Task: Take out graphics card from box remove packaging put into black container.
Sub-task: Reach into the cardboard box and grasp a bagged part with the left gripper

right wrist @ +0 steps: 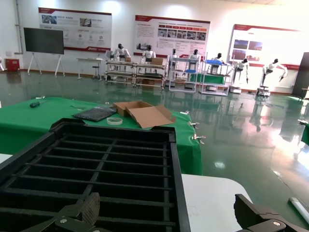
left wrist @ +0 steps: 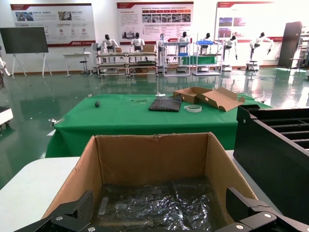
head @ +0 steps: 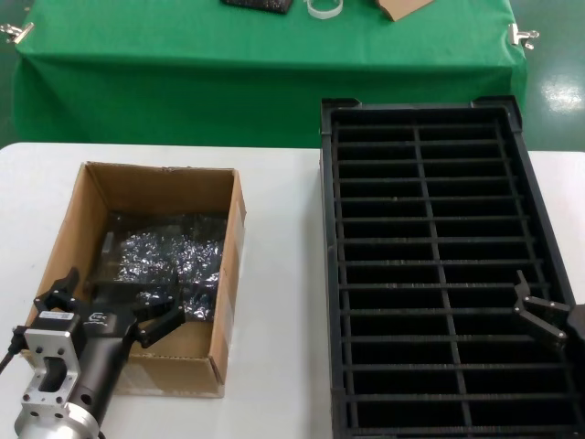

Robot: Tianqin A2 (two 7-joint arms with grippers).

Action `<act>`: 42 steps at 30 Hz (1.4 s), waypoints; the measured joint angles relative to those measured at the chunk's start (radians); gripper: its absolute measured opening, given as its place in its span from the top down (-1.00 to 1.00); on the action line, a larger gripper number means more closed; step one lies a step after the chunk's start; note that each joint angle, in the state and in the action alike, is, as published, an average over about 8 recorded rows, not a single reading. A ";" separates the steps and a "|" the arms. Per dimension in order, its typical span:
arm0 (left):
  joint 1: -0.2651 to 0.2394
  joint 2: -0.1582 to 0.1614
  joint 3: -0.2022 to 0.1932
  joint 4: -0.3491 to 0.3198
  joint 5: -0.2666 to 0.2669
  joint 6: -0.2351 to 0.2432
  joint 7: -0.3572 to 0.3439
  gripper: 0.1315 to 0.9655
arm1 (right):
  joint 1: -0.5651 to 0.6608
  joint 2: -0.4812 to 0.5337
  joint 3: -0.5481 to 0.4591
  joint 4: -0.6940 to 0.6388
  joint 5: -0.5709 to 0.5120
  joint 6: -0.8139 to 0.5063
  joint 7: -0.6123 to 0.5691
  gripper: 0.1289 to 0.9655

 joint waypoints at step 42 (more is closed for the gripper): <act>-0.209 -0.030 -0.167 0.173 0.453 0.268 0.281 -1.00 | 0.000 0.000 0.000 0.000 0.000 0.000 0.000 -1.00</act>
